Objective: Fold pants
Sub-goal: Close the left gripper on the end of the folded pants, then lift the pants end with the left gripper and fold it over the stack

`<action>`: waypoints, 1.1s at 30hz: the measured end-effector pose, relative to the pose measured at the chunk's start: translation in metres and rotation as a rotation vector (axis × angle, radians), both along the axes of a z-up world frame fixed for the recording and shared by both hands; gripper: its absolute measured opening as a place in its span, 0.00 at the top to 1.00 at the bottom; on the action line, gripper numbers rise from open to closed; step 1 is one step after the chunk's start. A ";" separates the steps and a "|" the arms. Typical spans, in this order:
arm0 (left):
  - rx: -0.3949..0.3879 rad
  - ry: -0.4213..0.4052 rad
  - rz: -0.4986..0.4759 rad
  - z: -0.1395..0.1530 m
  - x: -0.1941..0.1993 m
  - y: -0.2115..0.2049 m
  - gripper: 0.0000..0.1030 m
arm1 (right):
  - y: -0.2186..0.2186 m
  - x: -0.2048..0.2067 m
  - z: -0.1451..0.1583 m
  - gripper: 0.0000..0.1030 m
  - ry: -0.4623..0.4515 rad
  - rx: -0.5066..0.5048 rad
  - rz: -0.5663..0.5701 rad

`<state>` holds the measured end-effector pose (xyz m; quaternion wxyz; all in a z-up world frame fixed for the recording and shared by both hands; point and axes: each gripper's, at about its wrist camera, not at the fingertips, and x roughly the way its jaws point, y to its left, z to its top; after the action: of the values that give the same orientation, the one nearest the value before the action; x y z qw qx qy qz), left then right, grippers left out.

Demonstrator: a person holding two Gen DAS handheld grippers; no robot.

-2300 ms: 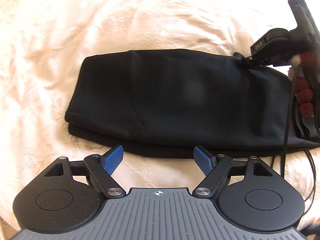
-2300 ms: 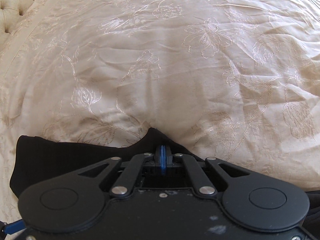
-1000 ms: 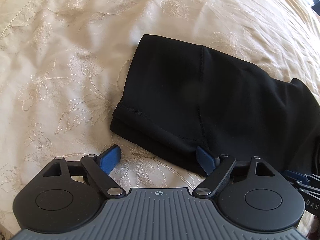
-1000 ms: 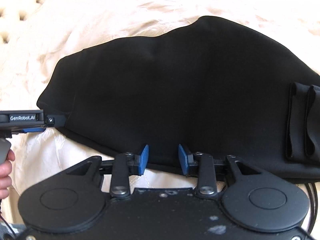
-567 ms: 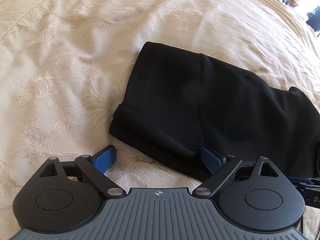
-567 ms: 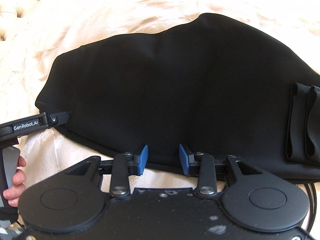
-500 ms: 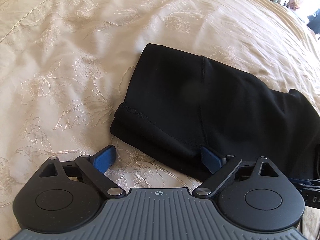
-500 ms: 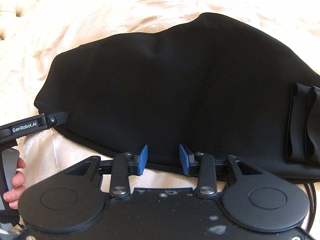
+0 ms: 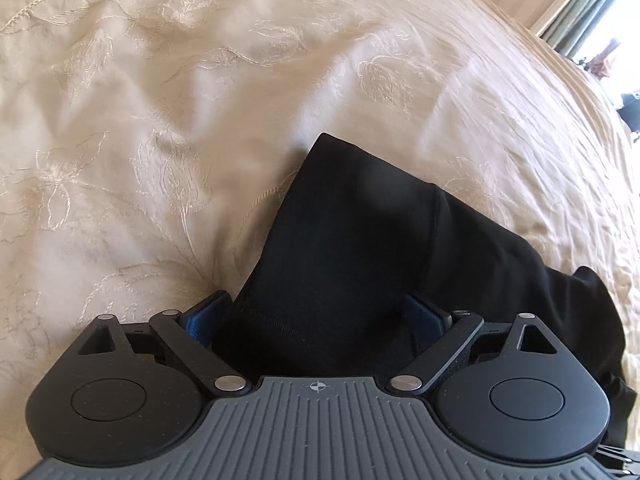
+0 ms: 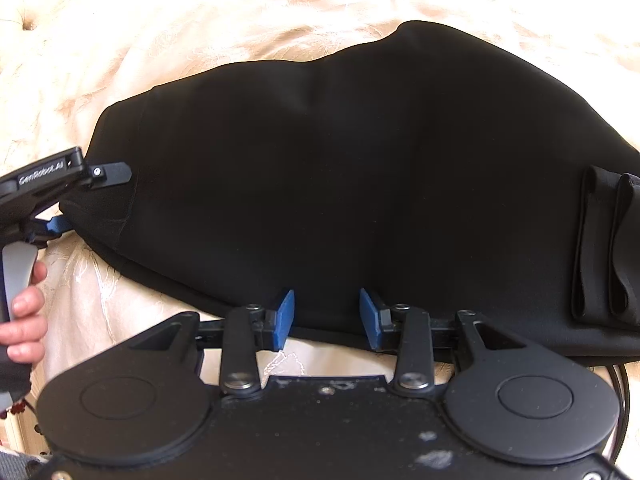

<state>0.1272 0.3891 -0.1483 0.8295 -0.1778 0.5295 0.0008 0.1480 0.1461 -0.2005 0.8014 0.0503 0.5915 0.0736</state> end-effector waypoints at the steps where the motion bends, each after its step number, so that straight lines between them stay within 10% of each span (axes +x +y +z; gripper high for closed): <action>1: 0.009 0.002 -0.013 -0.001 0.002 -0.002 0.09 | 0.000 0.000 0.000 0.62 -0.001 -0.001 -0.001; 7: 0.030 0.005 -0.091 0.010 -0.001 -0.013 0.12 | -0.001 -0.003 -0.003 0.61 -0.003 0.000 -0.009; 13: -0.011 0.020 -0.049 0.026 -0.006 0.004 0.52 | -0.004 -0.006 -0.003 0.61 -0.008 0.004 -0.015; 28: 0.021 0.030 -0.093 0.020 -0.006 -0.021 0.39 | -0.011 -0.011 0.001 0.61 -0.016 0.011 -0.019; 33: -0.021 0.049 -0.034 0.027 0.006 -0.008 0.84 | -0.011 -0.011 0.003 0.61 -0.014 0.008 -0.017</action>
<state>0.1328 0.3808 -0.1210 0.8143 -0.1774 0.5524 -0.0146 0.1370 0.1351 -0.1976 0.8057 0.0581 0.5853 0.0697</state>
